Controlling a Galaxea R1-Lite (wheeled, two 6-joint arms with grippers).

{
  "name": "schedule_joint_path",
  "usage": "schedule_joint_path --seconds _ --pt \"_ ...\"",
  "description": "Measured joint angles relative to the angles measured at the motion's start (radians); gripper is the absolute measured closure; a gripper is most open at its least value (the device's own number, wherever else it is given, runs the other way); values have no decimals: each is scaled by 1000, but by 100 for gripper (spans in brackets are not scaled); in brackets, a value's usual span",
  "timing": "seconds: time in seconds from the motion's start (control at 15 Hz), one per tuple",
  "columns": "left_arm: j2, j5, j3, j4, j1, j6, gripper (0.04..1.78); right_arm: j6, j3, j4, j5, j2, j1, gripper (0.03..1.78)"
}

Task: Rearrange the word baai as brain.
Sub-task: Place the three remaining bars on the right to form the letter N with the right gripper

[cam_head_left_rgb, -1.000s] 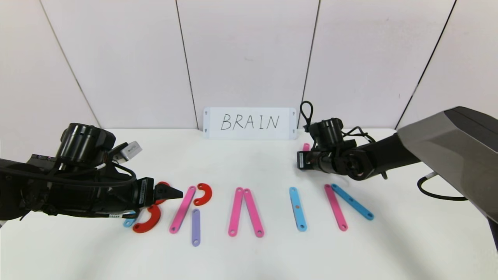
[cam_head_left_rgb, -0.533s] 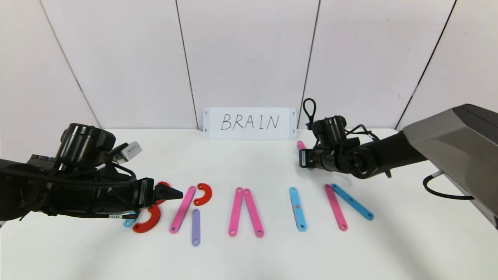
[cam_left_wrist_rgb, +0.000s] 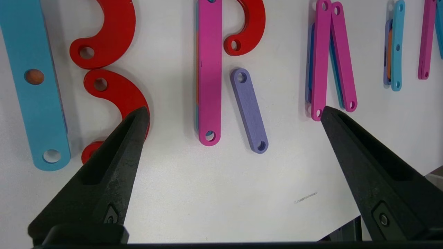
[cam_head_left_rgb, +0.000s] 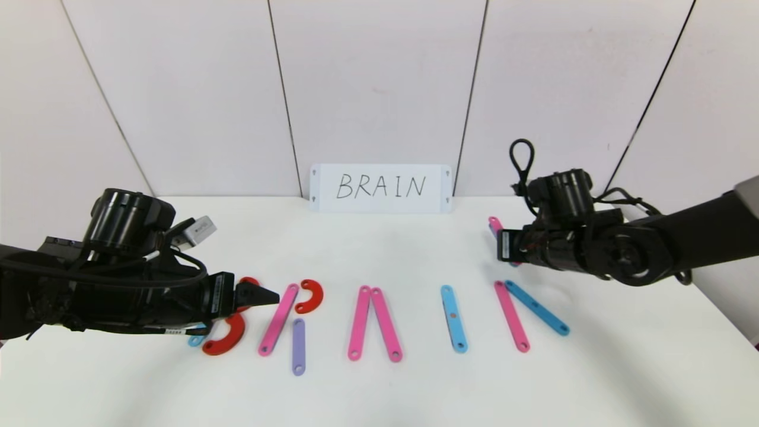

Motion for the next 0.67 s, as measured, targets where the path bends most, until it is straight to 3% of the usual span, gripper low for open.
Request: schedule_joint_path --seconds 0.2,0.4,0.67 --pt "-2 0 0 1 0 0 8 -4 125 -10 13 -88 -66 151" --pt "-4 0 0 1 0 0 8 -6 207 -20 86 -132 -124 151" --pt "-4 0 0 0 0 0 8 -10 265 -61 103 -144 -138 151"
